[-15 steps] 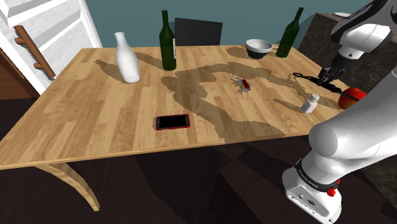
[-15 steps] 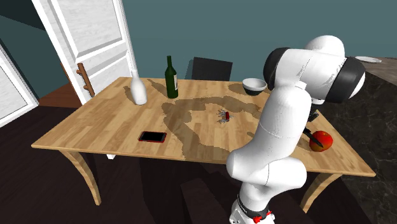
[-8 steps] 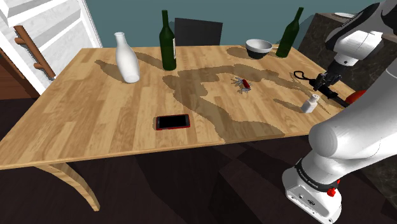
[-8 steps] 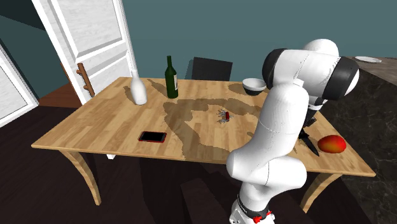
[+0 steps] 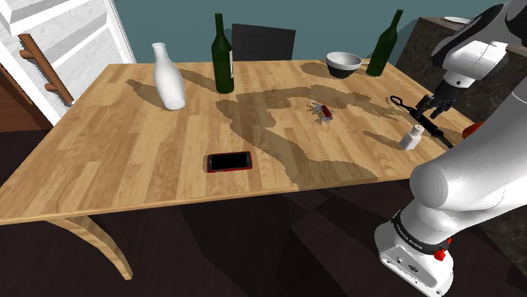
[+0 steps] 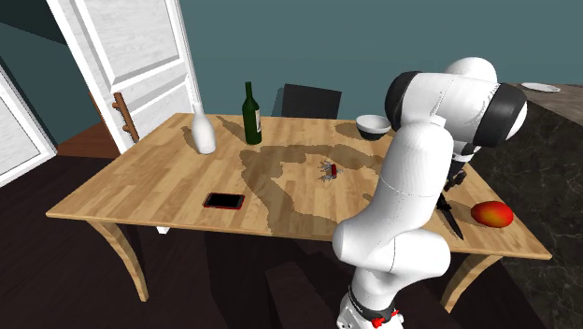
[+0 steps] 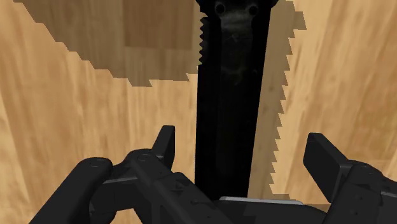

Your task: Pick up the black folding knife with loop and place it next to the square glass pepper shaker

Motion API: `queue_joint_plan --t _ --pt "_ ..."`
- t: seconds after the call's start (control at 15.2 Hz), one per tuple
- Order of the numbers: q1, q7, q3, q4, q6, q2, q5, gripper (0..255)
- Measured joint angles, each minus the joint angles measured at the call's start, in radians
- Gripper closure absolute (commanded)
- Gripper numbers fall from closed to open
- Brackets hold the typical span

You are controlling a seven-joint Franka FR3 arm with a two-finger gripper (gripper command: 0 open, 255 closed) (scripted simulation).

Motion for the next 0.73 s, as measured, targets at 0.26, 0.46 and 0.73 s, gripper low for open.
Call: queue_joint_plan --t 0.26,0.46,0.73 --pt "0.0 0.005 -0.002 0.007 -0.013 -0.008 -0.008 0" --pt "0.001 0.042 -0.006 0.045 -0.094 -0.066 -0.058 0" --pt "0.0 0.048 -0.007 0.058 -0.117 -0.078 -0.068 0"
